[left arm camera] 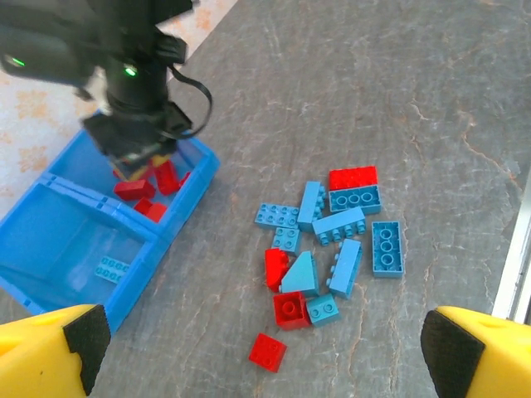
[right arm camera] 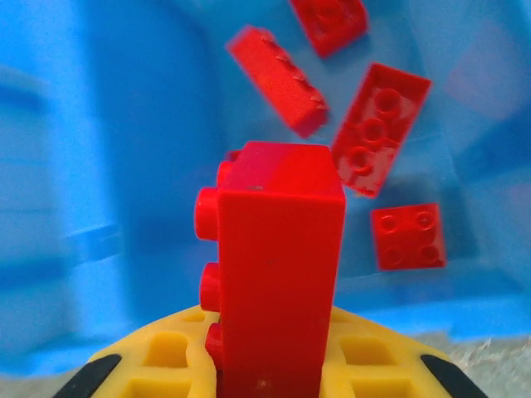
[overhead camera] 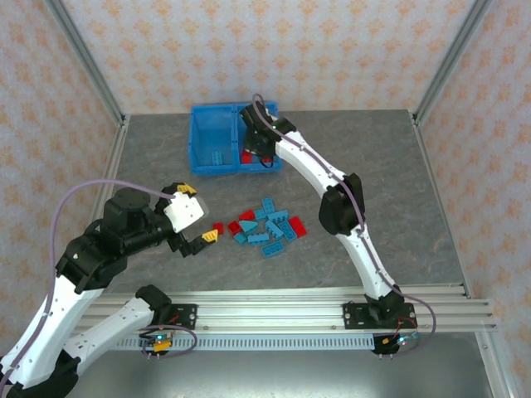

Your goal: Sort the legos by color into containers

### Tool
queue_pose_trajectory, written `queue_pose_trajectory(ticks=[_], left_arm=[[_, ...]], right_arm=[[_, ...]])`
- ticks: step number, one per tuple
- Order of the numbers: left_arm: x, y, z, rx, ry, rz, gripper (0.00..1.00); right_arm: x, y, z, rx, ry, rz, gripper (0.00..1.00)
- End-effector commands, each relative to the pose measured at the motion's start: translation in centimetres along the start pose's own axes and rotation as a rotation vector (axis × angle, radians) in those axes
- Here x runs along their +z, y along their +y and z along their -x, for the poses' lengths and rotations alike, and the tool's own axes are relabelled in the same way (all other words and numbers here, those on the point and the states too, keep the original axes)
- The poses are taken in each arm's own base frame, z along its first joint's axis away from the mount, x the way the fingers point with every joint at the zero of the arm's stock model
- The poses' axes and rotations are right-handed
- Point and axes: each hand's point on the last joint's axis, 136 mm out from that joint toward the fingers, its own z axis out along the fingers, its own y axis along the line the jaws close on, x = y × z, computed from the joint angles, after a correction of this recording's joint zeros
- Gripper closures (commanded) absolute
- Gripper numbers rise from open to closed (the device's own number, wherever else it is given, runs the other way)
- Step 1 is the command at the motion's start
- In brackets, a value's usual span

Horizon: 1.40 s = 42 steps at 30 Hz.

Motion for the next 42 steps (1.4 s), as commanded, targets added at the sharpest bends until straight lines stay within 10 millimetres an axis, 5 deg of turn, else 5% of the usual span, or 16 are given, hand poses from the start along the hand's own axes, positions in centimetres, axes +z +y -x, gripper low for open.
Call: queue_pose_trajectory(ticks=[1,9,18,23,28,36,42], left_arm=[[-1.1,0.7,-0.7,-0.037,0.029,0.06,0.0],[-0.2,0.5,-0.6,-0.036,0.013,0.042,0.0],[-0.1,0.5,-0.8,-0.042,0.025,0.043,0.0],[0.2,-0.1,-2.0,-0.068,0.045,0.028,0.0],[1.0,-1.1,-2.3,-0.067,0.037,-0.028,0.0],[2.0,-2.4,-2.5,0.089,0.111,-0.164,0.0],[1.8,-2.6,-2.8,0.102,0.116,-0.167,0.0]], right_arm=[[0.4,1.4,0.8,0.004,0.032,0.101,0.75],[1.7,2.0,1.4,0.065,0.063,0.149,0.56],[-5.1,2.9,2.5,0.084,0.042,0.176,0.53],[-11.0,1.6,-1.0,-0.085,0.02,0.077,0.52],[-13.5,-2.3,-7.2,-0.224,0.062,-0.076,0.51],[-10.9,-7.1,-14.3,-0.283,0.249,-0.225,0.44],[-7.1,-7.6,-15.6,-0.253,0.289,-0.268,0.37]])
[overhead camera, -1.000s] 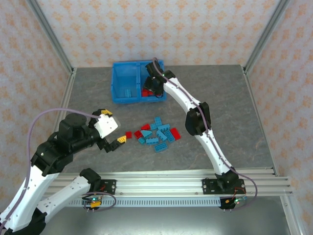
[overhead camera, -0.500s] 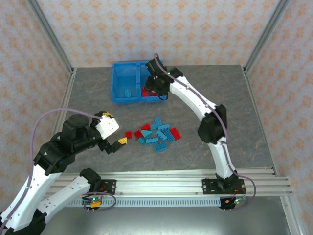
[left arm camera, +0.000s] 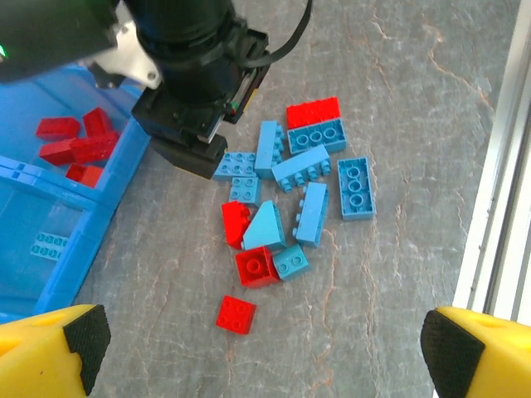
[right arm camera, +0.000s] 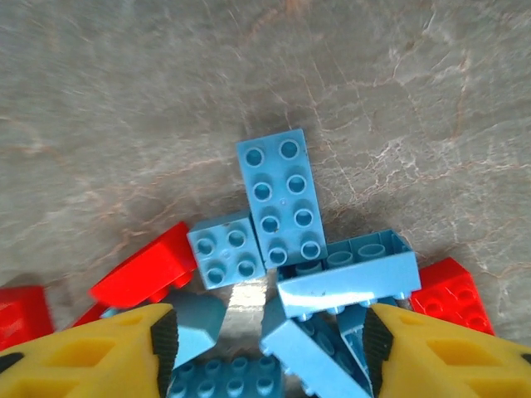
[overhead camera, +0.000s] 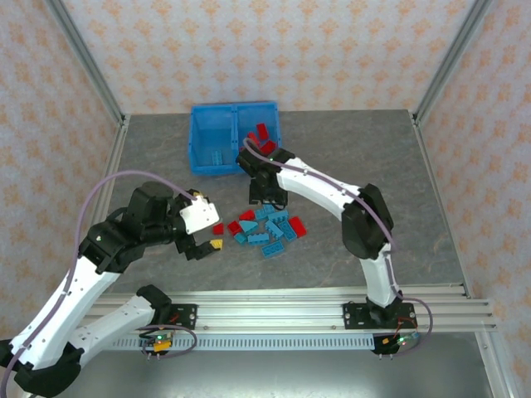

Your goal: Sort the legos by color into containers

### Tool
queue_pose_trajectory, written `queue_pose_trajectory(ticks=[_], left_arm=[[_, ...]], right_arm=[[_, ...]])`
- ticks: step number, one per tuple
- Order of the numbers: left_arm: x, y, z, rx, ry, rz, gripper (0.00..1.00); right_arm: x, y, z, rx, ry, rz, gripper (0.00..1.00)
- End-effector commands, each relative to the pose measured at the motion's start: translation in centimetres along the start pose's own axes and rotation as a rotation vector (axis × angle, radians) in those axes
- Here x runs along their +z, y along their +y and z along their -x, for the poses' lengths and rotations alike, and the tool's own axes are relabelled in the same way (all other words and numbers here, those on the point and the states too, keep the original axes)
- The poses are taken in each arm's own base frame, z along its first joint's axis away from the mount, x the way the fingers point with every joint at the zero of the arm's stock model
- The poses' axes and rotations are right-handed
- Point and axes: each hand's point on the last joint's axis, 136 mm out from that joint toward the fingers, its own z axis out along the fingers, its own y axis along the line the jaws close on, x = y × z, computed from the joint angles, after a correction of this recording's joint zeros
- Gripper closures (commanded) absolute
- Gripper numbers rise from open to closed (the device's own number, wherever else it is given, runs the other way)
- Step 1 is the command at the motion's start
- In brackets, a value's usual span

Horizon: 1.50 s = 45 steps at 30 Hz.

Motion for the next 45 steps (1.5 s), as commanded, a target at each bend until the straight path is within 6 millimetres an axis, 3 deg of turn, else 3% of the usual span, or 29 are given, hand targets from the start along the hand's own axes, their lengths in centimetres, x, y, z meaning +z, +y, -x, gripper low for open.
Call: queue_pose_trajectory(ticks=[1,9,19,25,29,34,39,45], left_arm=[[-1.2,-0.6,0.4,0.024,-0.028,-0.01,0.0],[-2.1,-0.7,-0.5,-0.032,-0.045,0.043,0.0],[-1.6,-0.8,-1.1,-0.031,-0.035,0.041,0.0],[-1.5,-1.0,-1.4,-0.027,-0.028,0.035,0.0],[-1.6,-0.9,-1.5,-0.025,-0.025,0.045,0.0],[-1.9,-0.6,-1.3,-0.029,-0.042,0.076,0.0],[-2.2,0.3,-1.1,-0.029,-0.062,0.13,0.0],[-2.7,1.0,-1.3,-0.025,-0.047,0.181,0.0]], right_arm=[[1.6,-0.4,0.1,0.017,0.009,-0.039,0.36],[5.3,-0.9,0.8,0.098,0.05,-0.059,0.43],[8.6,-0.6,0.8,0.141,0.097,-0.043,0.49],[9.0,-0.5,0.9,0.174,0.09,-0.042,0.63],[6.2,-0.3,2.3,0.171,0.03,-0.023,0.67],[-1.1,1.1,5.2,0.09,-0.142,0.02,0.68],[-7.1,6.7,6.2,-0.008,-0.256,0.186,0.68],[-10.8,13.7,8.3,-0.059,-0.392,0.355,0.68]])
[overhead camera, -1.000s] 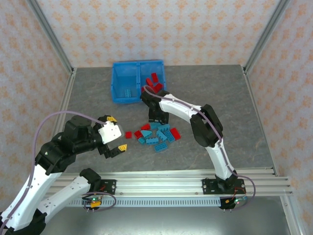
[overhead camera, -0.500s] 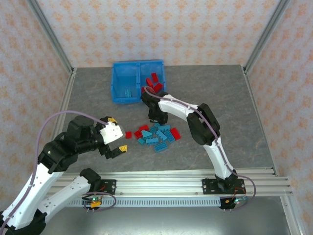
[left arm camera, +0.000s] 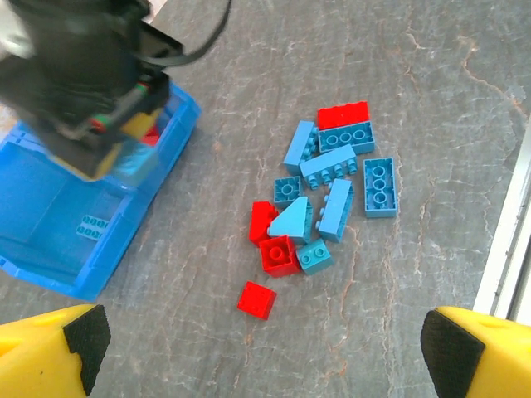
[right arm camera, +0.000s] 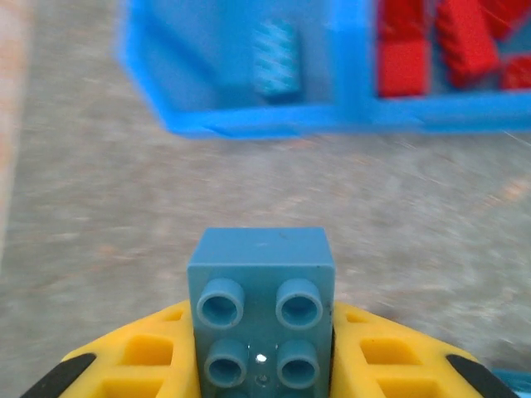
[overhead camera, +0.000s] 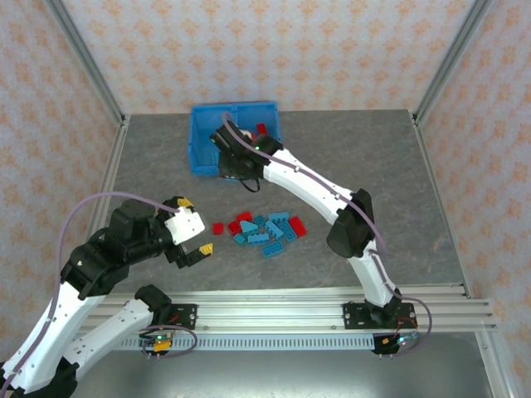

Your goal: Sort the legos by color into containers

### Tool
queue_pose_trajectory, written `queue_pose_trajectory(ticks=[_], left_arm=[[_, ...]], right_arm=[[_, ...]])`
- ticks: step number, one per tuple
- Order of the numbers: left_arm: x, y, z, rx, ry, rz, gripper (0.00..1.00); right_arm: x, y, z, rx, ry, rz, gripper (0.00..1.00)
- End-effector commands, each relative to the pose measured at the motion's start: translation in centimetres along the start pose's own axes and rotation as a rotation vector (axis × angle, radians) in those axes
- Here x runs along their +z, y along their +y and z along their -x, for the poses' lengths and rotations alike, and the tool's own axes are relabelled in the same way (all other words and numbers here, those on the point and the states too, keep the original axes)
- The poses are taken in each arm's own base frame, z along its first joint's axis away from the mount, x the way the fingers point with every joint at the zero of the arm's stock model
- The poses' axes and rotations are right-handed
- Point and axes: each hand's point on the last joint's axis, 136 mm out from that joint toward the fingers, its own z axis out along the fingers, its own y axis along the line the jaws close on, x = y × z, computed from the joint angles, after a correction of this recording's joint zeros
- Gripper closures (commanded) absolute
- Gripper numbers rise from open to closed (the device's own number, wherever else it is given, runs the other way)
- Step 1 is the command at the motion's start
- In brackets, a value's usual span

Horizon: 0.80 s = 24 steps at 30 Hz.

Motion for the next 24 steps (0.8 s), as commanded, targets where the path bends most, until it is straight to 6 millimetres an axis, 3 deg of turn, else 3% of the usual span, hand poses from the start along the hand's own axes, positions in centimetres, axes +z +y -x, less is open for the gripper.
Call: queue_pose_trajectory(ticks=[1,4,8,10,15,24], left_arm=[[-0.6,1.1,0.1,-0.003,-0.004,0.068,0.0],[-1.4,2.0,-0.6,-0.021,0.02,0.139,0.0],[-3.0,5.7,-2.5,-0.225,0.084,0.385,0.0],[-3.4,5.8,-3.2,-0.276,0.106,0.407,0.0],[-4.2,6.0,-3.1,-0.38,0.06,0.438,0.0],[-4.4,6.2,-3.2,-0.392,0.068,0.454,0.0]], right_arm=[[1.1,2.4,2.1,-0.043,-0.094,0.037,0.68],[2.8,3.5,4.7,-0.075,-0.216,0.029,0.69],[5.6,3.4,7.9,-0.114,-0.383,-0.021,0.69],[7.0,3.2,9.0,-0.14,-0.444,-0.042,0.7],[10.5,2.7,10.2,-0.173,-0.506,-0.042,0.71],[13.8,3.5,11.1,-0.135,-0.59,0.035,0.68]])
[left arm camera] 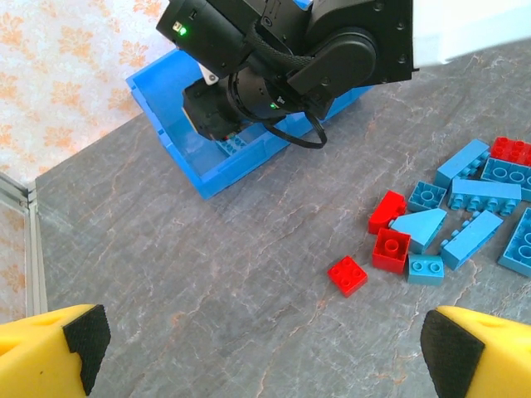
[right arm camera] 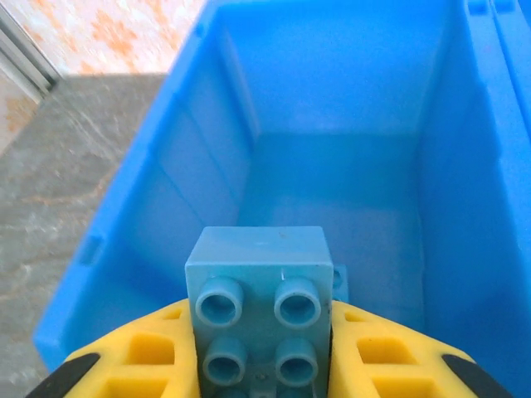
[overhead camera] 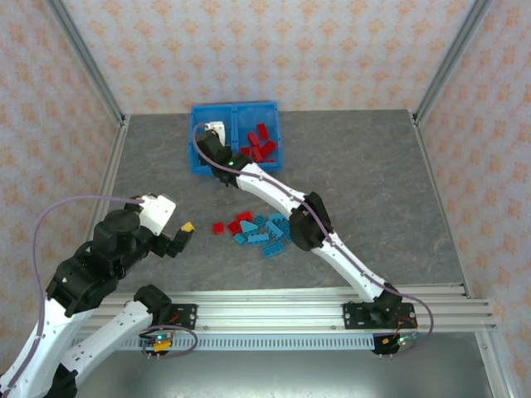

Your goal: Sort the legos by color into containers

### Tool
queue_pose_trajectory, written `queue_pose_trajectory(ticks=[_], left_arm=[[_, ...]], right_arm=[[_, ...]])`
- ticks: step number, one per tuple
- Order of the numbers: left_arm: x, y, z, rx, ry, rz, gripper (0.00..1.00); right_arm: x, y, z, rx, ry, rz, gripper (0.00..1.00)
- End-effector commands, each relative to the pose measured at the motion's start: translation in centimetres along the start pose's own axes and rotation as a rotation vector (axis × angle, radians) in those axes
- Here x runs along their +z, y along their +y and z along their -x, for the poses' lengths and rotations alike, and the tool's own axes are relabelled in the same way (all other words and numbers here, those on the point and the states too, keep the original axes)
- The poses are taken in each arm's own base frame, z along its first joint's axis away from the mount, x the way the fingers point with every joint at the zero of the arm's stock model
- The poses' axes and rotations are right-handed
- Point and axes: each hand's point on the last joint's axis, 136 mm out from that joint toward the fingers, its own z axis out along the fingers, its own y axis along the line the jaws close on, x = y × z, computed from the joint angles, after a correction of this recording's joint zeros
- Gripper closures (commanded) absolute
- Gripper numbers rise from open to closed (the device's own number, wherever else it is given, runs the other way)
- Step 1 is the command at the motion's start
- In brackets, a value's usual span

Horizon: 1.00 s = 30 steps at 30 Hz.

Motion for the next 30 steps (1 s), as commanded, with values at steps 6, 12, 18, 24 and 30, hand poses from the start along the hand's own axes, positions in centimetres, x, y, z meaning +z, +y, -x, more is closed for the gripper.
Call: queue_pose_trajectory(ticks=[6,12,18,24,30], left_arm=[[0.1,1.4,0.2,-0.052,0.04,0.076,0.0],[0.7,1.3,0.3,-0.138,0.054,0.077,0.0],[2.2,0.9,0.7,-0.302,0.073,0.075,0.0],[4.7,-1.1,0.9,-0.396,0.138,0.003,0.0],[7.5,-4.6,0.5,-0.349,0.319,-0.146,0.0]], right_arm=[[1.1,0.8,2.6,0.153,-0.111,0.074,0.55],[-2.1,1.5,8.0,0.212,-0.164,0.142,0.44],[-10.3,-0.1,13.8,0.18,-0.112,0.124,0.35],[-19.5,-6.2,12.3,0.181,0.114,-0.004,0.2],[-28.5,-10.1,7.2,0.131,0.269,0.042,0.11]])
